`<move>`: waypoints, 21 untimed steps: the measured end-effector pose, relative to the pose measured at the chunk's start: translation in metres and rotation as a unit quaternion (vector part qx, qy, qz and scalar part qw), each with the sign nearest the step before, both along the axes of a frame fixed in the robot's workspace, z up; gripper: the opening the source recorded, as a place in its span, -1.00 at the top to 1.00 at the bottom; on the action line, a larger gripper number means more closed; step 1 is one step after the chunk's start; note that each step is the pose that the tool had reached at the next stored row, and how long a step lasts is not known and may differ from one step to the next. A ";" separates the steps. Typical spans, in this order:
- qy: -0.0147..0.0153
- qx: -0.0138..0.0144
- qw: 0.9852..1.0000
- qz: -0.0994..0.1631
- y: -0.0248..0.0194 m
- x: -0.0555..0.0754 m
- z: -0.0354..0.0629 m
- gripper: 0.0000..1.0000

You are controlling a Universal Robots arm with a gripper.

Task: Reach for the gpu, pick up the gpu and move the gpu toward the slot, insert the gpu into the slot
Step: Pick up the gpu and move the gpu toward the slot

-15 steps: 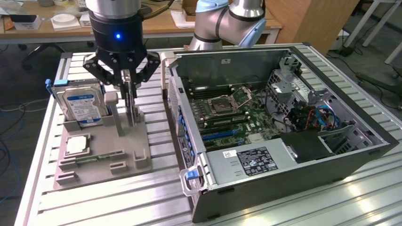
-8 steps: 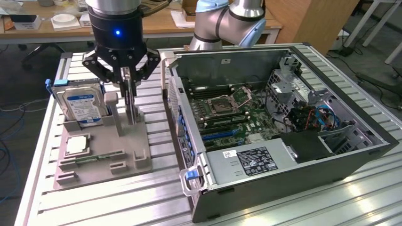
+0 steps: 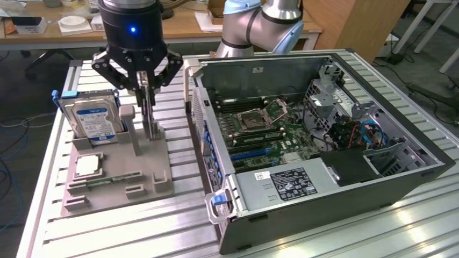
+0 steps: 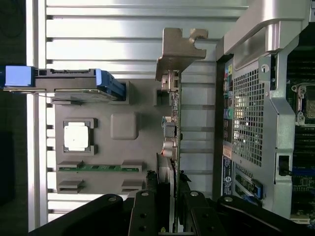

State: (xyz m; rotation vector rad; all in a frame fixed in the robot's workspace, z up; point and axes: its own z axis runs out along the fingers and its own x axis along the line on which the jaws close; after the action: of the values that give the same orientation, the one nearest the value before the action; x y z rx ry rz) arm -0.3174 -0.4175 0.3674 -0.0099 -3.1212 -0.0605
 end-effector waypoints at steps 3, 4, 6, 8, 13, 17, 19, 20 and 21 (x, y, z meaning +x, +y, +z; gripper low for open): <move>0.000 0.000 1.000 0.000 0.0000 0.000 0.0024 0.47; 0.000 0.000 1.000 0.000 0.0000 0.000 0.0037 0.47; 0.000 0.000 1.000 0.000 0.0000 0.000 0.0068 0.47; 0.000 0.000 1.000 0.000 0.0000 0.000 0.0092 0.47; 0.000 0.000 1.000 0.000 0.0001 0.000 0.0132 0.47; 0.000 0.000 1.000 -0.001 0.0001 0.000 0.0161 0.47; 0.000 0.000 1.000 -0.001 0.0001 0.000 0.0181 0.47; 0.000 0.000 1.000 -0.001 0.0001 0.000 0.0191 0.47; 0.000 0.000 1.000 -0.001 0.0001 0.000 0.0203 0.47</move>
State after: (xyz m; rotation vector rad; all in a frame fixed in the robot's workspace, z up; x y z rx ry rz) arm -0.3173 -0.4174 0.3877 -0.0121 -3.1212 -0.0605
